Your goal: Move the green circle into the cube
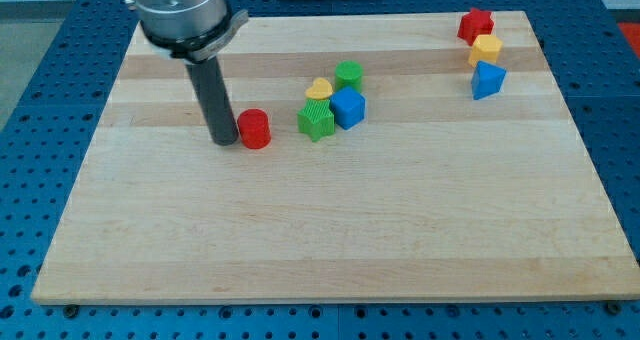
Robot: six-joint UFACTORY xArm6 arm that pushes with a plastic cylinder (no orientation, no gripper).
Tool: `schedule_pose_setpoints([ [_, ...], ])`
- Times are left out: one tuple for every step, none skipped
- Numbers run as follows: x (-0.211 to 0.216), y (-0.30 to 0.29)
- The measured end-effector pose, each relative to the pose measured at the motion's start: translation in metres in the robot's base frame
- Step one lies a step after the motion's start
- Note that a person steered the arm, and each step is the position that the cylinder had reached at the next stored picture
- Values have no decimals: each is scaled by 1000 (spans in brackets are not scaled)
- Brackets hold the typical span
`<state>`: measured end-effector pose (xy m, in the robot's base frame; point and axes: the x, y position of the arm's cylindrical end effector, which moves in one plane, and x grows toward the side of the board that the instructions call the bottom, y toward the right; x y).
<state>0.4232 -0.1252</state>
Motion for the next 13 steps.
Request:
schedule_pose_setpoints([
  [0,26],
  [-1,29],
  [-27,32],
  [-40,32],
  [-48,20],
  [-117,35],
  [-130,112],
  [-109,126],
  [-105,126],
  [-95,133],
  [-119,133],
  [-183,169],
  [-230,227],
])
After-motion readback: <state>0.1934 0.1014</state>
